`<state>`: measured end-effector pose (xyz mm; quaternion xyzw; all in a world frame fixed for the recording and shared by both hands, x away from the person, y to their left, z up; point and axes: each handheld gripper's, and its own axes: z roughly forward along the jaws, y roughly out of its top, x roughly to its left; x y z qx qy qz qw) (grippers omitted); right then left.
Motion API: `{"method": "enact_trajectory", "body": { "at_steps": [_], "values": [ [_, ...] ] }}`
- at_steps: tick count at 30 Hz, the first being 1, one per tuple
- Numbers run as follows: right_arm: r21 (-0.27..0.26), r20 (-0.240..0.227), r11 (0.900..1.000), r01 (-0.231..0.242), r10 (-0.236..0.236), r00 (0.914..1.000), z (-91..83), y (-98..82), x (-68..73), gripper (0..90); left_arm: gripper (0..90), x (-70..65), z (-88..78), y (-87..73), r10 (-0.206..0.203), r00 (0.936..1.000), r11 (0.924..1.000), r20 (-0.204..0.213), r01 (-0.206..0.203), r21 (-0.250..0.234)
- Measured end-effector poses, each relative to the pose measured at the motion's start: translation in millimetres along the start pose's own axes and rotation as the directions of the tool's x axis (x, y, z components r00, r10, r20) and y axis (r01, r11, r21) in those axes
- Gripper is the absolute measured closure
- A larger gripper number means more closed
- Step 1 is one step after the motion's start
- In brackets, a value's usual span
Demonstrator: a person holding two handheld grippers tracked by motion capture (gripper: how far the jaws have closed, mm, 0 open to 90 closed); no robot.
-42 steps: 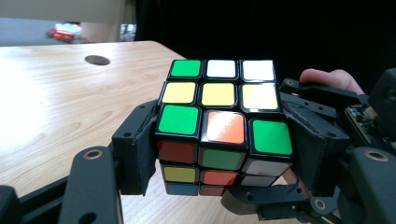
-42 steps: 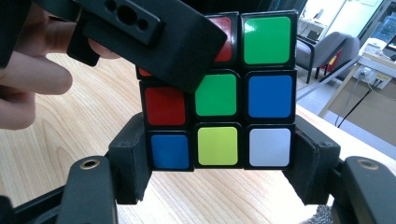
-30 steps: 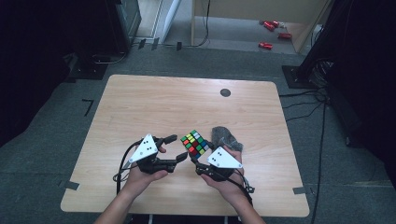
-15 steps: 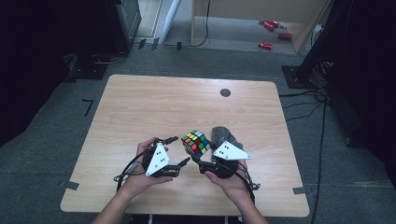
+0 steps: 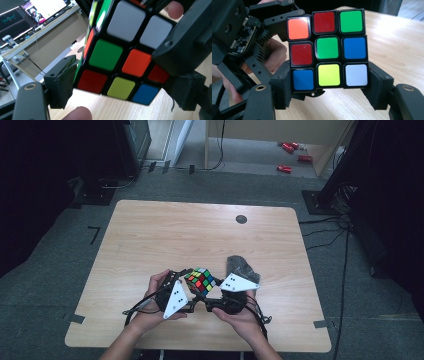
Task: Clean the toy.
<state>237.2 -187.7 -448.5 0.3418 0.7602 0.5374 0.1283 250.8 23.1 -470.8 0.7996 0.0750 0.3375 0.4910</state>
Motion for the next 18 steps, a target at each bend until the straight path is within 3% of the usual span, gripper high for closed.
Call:
{"method": "enact_trajectory", "body": {
  "at_steps": [4, 8, 10, 13, 18],
  "values": [
    [0.023, -0.017, 0.998, -0.057, 0.057, 0.9982, 1.9, -0.4, -1.9, 34.3, 22.6, -3.4, -1.3, -0.3, 0.049, 0.9987, 0.9987, -0.015, -0.049, -0.013],
    [0.036, -0.06, 0.99, -0.138, 0.14, 0.9884, 1.5, -0.3, -7.7, 34.2, 29.8, -5.0, -2.0, -1.2, 0.08, 0.9965, 0.9967, -0.024, -0.08, -0.014],
    [0.04, -0.079, 0.986, -0.161, 0.164, 0.9833, 0.7, 0.1, -10.6, 34.0, 31.0, -5.0, -2.4, -1.0, 0.081, 0.9964, 0.9966, -0.026, -0.082, -0.015],
    [0.028, -0.072, 0.987, -0.159, 0.161, 0.9843, 0.6, 0.6, -10.9, 33.0, 33.5, -4.4, -2.2, -0.9, 0.079, 0.9963, 0.9969, -0.033, -0.079, -0.002],
    [-0.033, -0.08, 0.984, -0.175, 0.171, 0.982, -7.9, 5.1, -16.5, 26.2, 33.7, 2.6, -2.2, -6.0, 0.028, 0.9987, 0.9992, -0.043, -0.027, 0.03]
  ]
}}
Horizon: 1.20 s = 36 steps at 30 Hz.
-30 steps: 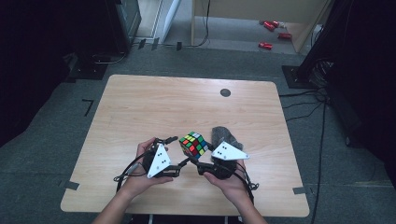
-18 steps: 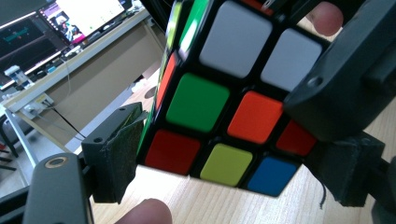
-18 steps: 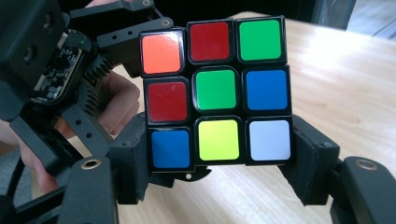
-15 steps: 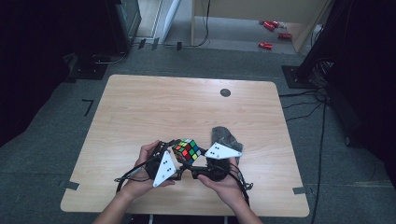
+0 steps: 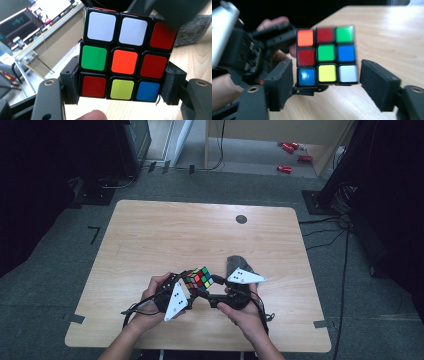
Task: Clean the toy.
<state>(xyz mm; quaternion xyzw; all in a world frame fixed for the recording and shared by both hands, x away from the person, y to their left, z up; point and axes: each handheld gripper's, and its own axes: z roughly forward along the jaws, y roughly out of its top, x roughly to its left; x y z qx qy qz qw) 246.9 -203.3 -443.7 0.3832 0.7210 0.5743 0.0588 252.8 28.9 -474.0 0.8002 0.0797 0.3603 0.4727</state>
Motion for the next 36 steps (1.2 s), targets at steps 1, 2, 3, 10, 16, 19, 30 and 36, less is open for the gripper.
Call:
{"method": "enact_trajectory", "body": {
  "at_steps": [1, 2, 3, 10, 16, 19, 30, 36],
  "values": [
    [-0.018, 0.002, 1.0, -0.002, 0.002, 1.0, -3.6, 2.2, -1.5, 25.2, 33.7, 2.2, -0.4, -0.8, -0.02, 0.9998, 0.9998, 0.005, 0.02, 0.001],
    [-0.039, 0.015, 0.999, 0.001, 0.0, 0.9999, -7.3, 4.3, -3.6, 24.6, 33.7, 4.5, -0.9, -1.3, -0.043, 0.999, 0.9991, 0.009, 0.043, 0.002],
    [-0.061, 0.033, 0.998, 0.005, -0.003, 0.9995, -11.5, 6.2, -6.3, 24.4, 33.7, 6.8, -1.3, -1.8, -0.071, 0.9974, 0.9975, 0.015, 0.071, 0.004],
    [-0.005, 0.405, 0.994, 0.111, -0.099, 0.9091, -27.0, 2.1, -40.7, 34.0, 33.7, 25.1, -3.5, -4.4, -0.317, 0.9423, 0.9485, 0.109, 0.316, 0.028],
    [0.143, 0.48, 0.987, 0.079, -0.139, 0.8664, -20.6, -14.9, -71.2, 34.6, 33.7, 35.5, -6.5, -7.4, -0.417, 0.8939, 0.9077, 0.165, 0.419, 0.024],
    [0.218, 0.499, 0.973, 0.072, -0.174, 0.8492, -12.2, -24.6, -79.3, 33.0, 33.7, 39.0, -7.4, -8.5, -0.452, 0.8762, 0.8904, 0.166, 0.454, 0.027],
    [0.269, 0.466, 0.962, 0.037, -0.163, 0.8693, -3.5, -36.3, -90.5, 65.6, 33.7, 37.5, -3.1, -10.4, -0.463, 0.872, 0.8862, 0.158, 0.458, 0.07],
    [0.11, 0.363, 0.993, 0.048, -0.085, 0.9278, -17.2, -18.1, -71.6, 67.6, 33.7, 32.9, 0.6, -9.6, -0.445, 0.8786, 0.8954, 0.173, 0.436, 0.089]
  ]
}}
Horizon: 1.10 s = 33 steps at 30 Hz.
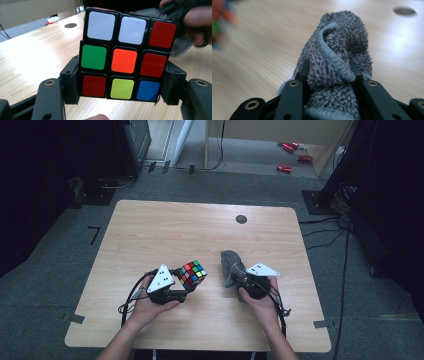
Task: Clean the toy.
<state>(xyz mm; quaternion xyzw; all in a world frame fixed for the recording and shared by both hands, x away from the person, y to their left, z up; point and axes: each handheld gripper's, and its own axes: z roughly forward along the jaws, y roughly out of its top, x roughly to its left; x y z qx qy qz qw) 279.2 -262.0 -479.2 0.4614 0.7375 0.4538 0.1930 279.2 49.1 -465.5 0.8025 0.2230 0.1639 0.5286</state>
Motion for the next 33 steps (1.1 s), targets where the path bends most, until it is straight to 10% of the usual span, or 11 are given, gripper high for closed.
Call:
{"method": "enact_trajectory", "body": {
  "at_steps": [8, 17, 20, 26, 33],
  "values": [
    [-0.177, -0.197, 0.982, 0.06, -0.095, 0.9758, -25.3, 26.6, 49.4, 67.2, 33.8, -10.3, 7.5, -1.4, 0.049, 0.9983, 0.9981, 0.033, -0.05, 0.036],
    [-0.218, -0.332, 0.974, 0.065, -0.136, 0.9335, -26.9, 30.0, 76.9, 66.3, 33.7, -15.9, 8.4, 1.0, 0.058, 0.9969, 0.9967, 0.053, -0.061, 0.054],
    [-0.195, -0.351, 0.98, -0.025, -0.046, 0.9352, -22.2, 26.4, 62.3, 66.5, 34.1, -17.2, 6.7, 3.9, 0.065, 0.9967, 0.9968, 0.049, -0.067, 0.044],
    [-0.172, -0.295, 0.985, -0.022, -0.03, 0.9551, -21.2, 24.3, 53.4, 66.6, 34.2, -16.6, 6.2, 4.3, 0.049, 0.996, 0.9984, 0.075, -0.05, 0.024],
    [-0.211, -0.357, 0.977, 0.014, -0.091, 0.9296, -29.8, 32.7, 75.0, 65.9, 34.3, -17.1, 7.0, 3.5, 0.05, 0.9961, 0.998, 0.072, -0.053, 0.035]
  ]
}}
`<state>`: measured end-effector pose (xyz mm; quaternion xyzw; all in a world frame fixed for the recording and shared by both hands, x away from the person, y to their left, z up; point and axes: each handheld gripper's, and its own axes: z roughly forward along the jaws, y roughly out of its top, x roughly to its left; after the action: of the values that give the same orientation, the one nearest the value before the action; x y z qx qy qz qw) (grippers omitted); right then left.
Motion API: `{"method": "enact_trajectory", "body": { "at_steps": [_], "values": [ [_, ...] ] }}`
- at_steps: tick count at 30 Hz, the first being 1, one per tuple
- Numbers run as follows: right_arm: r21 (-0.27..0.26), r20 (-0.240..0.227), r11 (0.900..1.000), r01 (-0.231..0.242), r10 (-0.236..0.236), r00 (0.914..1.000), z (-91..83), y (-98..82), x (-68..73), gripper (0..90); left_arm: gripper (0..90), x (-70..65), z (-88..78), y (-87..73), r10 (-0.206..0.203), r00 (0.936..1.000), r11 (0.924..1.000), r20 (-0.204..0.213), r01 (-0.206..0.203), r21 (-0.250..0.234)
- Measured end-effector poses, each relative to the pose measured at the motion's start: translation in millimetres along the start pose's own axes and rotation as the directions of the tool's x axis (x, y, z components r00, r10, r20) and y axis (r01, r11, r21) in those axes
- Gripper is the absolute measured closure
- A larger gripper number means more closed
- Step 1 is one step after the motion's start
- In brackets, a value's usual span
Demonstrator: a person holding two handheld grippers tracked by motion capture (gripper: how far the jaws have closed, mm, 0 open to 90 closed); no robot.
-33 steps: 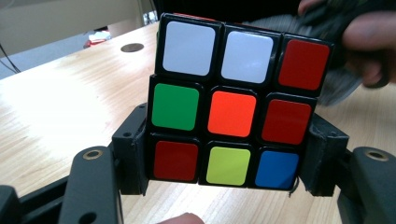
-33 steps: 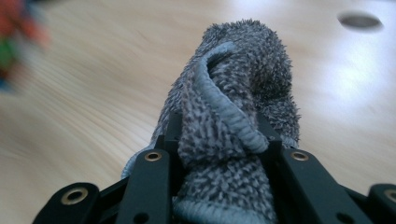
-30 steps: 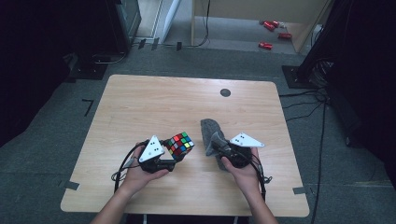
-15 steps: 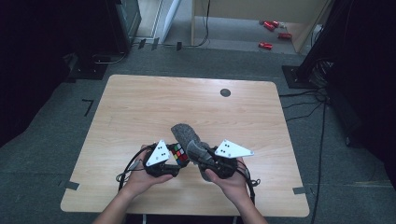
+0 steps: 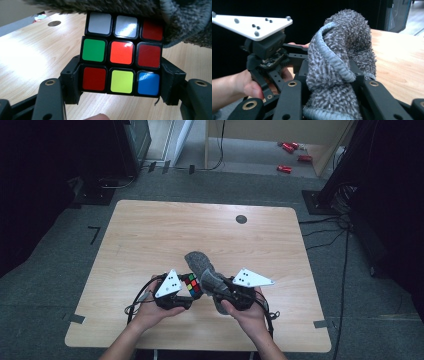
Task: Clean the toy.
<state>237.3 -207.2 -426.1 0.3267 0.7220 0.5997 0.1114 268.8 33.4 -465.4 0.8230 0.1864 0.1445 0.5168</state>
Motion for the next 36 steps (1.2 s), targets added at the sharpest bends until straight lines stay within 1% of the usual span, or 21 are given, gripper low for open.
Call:
{"method": "enact_trajectory", "body": {
  "at_steps": [1, 3, 6, 7, 8, 9, 10, 11, 13, 16, 18, 19, 21, 23, 25, 27, 29, 30, 32, 34, 36],
  "values": [
    [0.002, 0.009, 1.0, 0.016, -0.017, 0.9998, 0.3, 0.1, 1.1, 65.9, 34.3, -0.1, -0.4, 0.2, 0.002, 1.0, 1.0, -0.002, -0.002, -0.001],
    [0.003, 0.014, 1.0, 0.004, -0.004, 0.9999, 0.5, -2.0, -3.9, 65.7, 34.3, 0.3, -1.5, 0.4, 0.005, 1.0, 1.0, -0.001, -0.005, -0.001],
    [0.005, 0.009, 0.996, -0.088, 0.088, 0.9961, 0.3, -9.3, -21.3, 65.5, 34.3, 0.8, -1.7, 0.0, 0.005, 1.0, 1.0, 0.0, -0.005, 0.002],
    [0.016, 0.029, 0.995, -0.097, 0.096, 0.995, 0.4, -11.6, -26.0, 65.8, 34.3, 1.4, -2.4, 0.0, -0.003, 0.9999, 1.0, 0.01, 0.003, -0.009],
    [0.044, 0.071, 0.995, -0.087, 0.084, 0.9939, 0.9, -13.5, -28.8, 65.9, 34.3, 1.9, -3.1, 0.5, -0.011, 0.9998, 0.9998, 0.016, 0.011, -0.019],
    [0.055, 0.102, 0.995, -0.084, 0.078, 0.9917, 1.0, -15.3, -30.5, 66.1, 34.3, 2.5, -3.9, 0.9, -0.014, 0.9997, 0.9995, 0.018, 0.015, -0.026],
    [0.053, 0.109, 0.995, -0.088, 0.082, 0.9907, 0.6, -16.2, -31.2, 66.2, 34.4, 3.3, -4.3, 1.2, -0.017, 0.9997, 0.9994, 0.019, 0.018, -0.029],
    [0.041, 0.102, 0.995, -0.095, 0.09, 0.9907, -0.3, -15.6, -30.3, 66.2, 34.4, 3.7, -4.2, 1.1, -0.02, 0.9996, 0.9994, 0.018, 0.02, -0.029],
    [0.013, 0.07, 0.997, -0.078, 0.076, 0.9946, -1.5, -11.0, -23.2, 66.2, 34.4, 3.3, -3.0, 0.3, -0.007, 1.0, 0.9999, 0.006, 0.007, -0.012],
    [-0.012, 0.012, 1.0, -0.015, 0.016, 0.9998, -1.1, -2.2, -4.0, 66.1, 34.4, 0.8, -1.4, -0.1, 0.004, 1.0, 1.0, 0.005, -0.003, -0.005],
    [-0.007, 0.014, 1.0, 0.019, -0.019, 0.9997, 0.1, 0.5, 3.7, 66.1, 34.4, 0.1, -2.4, 0.9, 0.002, 1.0, 0.9999, 0.004, -0.002, -0.014],
    [-0.009, 0.021, 1.0, 0.022, -0.022, 0.9995, 0.0, 0.3, 3.3, 66.2, 34.4, 1.0, -3.4, 1.2, 0.0, 1.0, 0.9998, 0.01, 0.0, -0.018],
    [-0.017, 0.012, 1.0, -0.024, 0.024, 0.9996, -0.7, -2.9, -6.0, 66.3, 34.4, 2.0, -4.6, 0.9, -0.008, 0.9998, 0.9997, 0.016, 0.008, -0.024],
    [-0.015, 0.018, 0.997, -0.081, 0.081, 0.9965, -1.5, -8.0, -16.9, 66.3, 34.4, 2.1, -3.8, 0.4, -0.005, 0.9999, 0.9999, 0.011, 0.005, -0.016],
    [0.004, 0.042, 0.996, -0.092, 0.092, 0.9949, -1.4, -10.7, -22.1, 66.3, 34.4, 2.5, -3.4, 0.0, -0.011, 0.9998, 0.9997, 0.018, 0.011, -0.022],
    [0.006, 0.056, 0.997, -0.078, 0.078, 0.9954, -1.2, -10.4, -21.9, 66.3, 34.4, 3.1, -3.5, 0.1, -0.015, 0.9996, 0.9995, 0.022, 0.016, -0.027],
    [0.008, 0.075, 0.999, -0.048, 0.048, 0.996, -1.5, -8.3, -17.9, 66.4, 34.4, 3.6, -3.4, -0.6, -0.015, 0.9996, 0.9995, 0.023, 0.016, -0.027],
    [0.007, 0.073, 0.999, -0.04, 0.04, 0.9965, -2.0, -6.9, -14.4, 66.4, 34.4, 4.0, -2.7, -1.3, -0.018, 0.9996, 0.9996, 0.022, 0.018, -0.023],
    [-0.001, 0.046, 1.0, -0.023, 0.023, 0.9987, -1.7, -3.6, -6.4, 66.2, 34.4, 4.1, -1.1, -2.2, -0.013, 0.9999, 0.9999, 0.003, 0.013, -0.003],
    [0.0, 0.021, 1.0, 0.017, -0.017, 0.9996, 0.7, -0.6, 3.9, 66.1, 34.4, 2.9, -0.7, -2.5, -0.001, 1.0, 1.0, -0.003, 0.001, 0.002],
    [0.019, 0.041, 0.998, 0.061, -0.062, 0.9972, 3.9, -0.3, 10.4, 66.0, 34.4, 1.7, -1.9, -1.3, 0.003, 1.0, 1.0, -0.001, -0.003, -0.006]
  ]
}}
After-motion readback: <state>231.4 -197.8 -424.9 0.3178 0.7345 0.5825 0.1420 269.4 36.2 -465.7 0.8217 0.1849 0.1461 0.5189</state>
